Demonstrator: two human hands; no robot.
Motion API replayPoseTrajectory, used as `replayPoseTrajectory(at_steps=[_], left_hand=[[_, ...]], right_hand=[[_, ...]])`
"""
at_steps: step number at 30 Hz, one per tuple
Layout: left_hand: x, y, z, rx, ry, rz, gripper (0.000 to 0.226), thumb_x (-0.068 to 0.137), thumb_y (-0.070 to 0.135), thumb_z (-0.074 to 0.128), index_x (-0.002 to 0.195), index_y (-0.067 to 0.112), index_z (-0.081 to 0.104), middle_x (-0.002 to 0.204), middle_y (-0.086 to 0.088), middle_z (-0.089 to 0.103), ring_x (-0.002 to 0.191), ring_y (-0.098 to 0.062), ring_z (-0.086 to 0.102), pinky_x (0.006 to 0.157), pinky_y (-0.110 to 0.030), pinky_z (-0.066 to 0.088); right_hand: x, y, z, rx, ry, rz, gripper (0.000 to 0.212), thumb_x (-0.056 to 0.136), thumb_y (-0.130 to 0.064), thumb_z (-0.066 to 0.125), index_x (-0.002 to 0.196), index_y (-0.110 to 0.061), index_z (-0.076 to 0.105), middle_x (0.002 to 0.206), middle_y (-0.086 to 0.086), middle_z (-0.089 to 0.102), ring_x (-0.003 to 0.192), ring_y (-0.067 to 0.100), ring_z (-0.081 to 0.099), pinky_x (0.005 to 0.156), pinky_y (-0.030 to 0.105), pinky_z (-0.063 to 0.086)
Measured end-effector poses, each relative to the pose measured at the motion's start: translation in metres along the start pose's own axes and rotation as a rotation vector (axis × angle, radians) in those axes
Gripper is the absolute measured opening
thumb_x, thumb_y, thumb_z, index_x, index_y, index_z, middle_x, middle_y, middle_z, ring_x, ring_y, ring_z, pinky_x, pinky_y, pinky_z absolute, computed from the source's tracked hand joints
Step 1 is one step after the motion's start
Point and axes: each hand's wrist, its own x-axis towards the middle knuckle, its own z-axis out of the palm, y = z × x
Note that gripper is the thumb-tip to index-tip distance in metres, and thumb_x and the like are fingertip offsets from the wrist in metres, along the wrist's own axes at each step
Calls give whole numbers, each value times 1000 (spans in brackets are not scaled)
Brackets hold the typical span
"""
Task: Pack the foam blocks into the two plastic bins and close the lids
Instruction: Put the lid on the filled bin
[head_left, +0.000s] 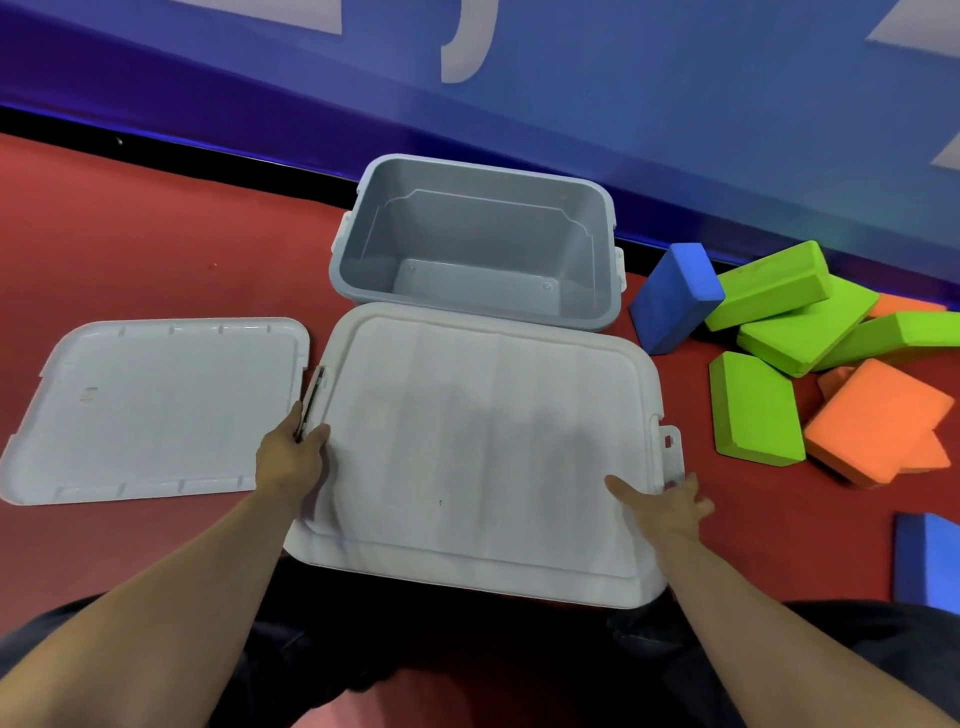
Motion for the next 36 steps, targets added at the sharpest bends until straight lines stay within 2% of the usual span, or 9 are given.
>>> replayPoseTrajectory(at_steps=[5,9,12,13,15,17,26,32,36], left_hand=[[-1,1,5,71,43,12,50,104,24,54,152,11,44,145,-13,57,131,-38,53,113,-45,40],[2,0,5,29,-7,7,59,98,30,63,152,14,44,146,-10,55,132,-36,52,114,-49,41],[2,0,6,115,-119,-12,111,67,64,83,154,22,30,148,-5,49,133,-35,50,109,-57,44],[3,-1,8,203,-131,-18,127,58,70,85,157,22,22,152,-6,43,137,-36,46,110,-58,41],[7,-3,12,332,-127,-18,141,53,71,87,160,22,11,157,-10,35,142,-38,39,113,-61,37],[9,-2,14,365,-121,-26,141,55,67,88,161,22,7,159,-12,31,143,-39,36,113,-62,35],[9,-5,15,391,-116,-14,137,61,67,85,161,25,2,159,-14,28,144,-40,34,113,-61,35],[9,-3,17,411,-108,-22,137,60,67,85,161,25,2,158,-15,30,143,-42,35,112,-63,36],[8,-1,17,418,-107,-34,137,61,66,85,161,25,2,159,-15,28,144,-41,33,113,-62,34]], right_hand=[[2,0,1,-36,31,8,127,63,-43,95,157,-6,17,145,17,25,127,37,44,105,45,44],[2,5,4,39,63,-114,101,64,-31,96,140,-15,32,139,15,38,120,34,49,101,46,47],[0,8,6,118,-9,-160,106,66,-30,95,147,-25,26,144,13,45,126,31,51,107,47,45],[-1,9,7,97,-30,-170,116,66,-35,94,154,-28,20,151,10,39,135,31,45,112,49,40],[-3,8,7,12,-50,-173,130,64,-48,93,161,-35,6,161,8,25,146,31,31,118,53,32],[-3,8,8,-32,-48,-183,131,65,-52,91,161,-38,2,162,9,22,148,32,29,118,54,31],[-5,9,10,-91,11,-227,124,70,-54,87,162,-34,7,160,11,28,145,32,32,116,47,32],[-7,12,14,-177,21,-276,115,74,-61,80,161,-40,7,156,11,31,140,33,39,113,51,38],[-4,11,15,-179,-3,-241,116,74,-62,79,160,-42,4,158,9,26,142,32,35,113,53,37]])
